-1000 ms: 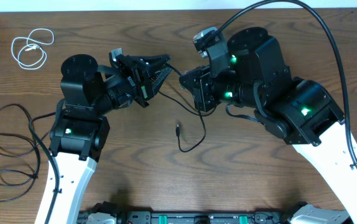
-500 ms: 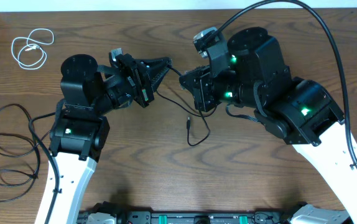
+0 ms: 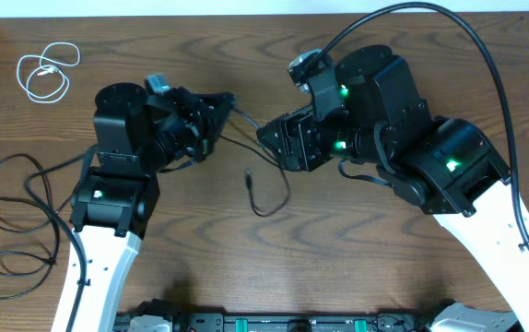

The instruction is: Untangle cables

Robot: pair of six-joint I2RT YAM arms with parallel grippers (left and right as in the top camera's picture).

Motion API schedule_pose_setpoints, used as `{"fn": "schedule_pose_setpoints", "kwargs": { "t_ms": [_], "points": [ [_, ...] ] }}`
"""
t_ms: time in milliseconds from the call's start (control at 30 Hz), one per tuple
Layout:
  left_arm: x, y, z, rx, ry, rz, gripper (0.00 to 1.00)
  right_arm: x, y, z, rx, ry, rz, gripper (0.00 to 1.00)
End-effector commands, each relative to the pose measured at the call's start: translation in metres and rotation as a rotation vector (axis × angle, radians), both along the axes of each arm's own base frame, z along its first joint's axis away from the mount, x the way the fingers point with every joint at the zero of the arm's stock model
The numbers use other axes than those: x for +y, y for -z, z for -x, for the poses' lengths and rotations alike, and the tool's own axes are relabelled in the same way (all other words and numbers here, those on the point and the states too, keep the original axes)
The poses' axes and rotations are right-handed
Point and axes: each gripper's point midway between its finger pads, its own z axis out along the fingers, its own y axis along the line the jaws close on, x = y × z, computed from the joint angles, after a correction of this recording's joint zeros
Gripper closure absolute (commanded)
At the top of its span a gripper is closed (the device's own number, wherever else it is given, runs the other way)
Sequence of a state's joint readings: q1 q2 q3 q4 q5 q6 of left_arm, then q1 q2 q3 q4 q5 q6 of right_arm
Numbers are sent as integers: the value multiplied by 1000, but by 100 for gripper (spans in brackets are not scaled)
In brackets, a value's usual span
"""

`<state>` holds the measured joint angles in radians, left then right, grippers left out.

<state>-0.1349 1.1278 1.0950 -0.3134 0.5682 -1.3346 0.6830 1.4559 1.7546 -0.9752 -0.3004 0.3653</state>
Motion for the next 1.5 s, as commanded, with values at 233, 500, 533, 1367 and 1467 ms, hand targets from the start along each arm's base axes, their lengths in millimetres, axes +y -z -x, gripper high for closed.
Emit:
{"fn": "schedule_pose_setpoints", "kwargs": {
  "t_ms": [233,500,533,1367,1467],
  "points": [
    [97,4,-33,-239,-205,-629,92,-4,1,-1,-15,18,24,28],
    [170,17,-62,-229,-342,-865,92,-5,1,-2,-17,22,26,26],
    [175,25,-67,-210,-345,-866,92,-5,1,-2,-17,22,26,25],
    [191,87,-153,-324,-235,-1008,92,4,32,-13,37,4,96,24],
    [187,53,-162,-425,-272,-1016,93,7,42,-16,55,3,112,25]
  ]
}}
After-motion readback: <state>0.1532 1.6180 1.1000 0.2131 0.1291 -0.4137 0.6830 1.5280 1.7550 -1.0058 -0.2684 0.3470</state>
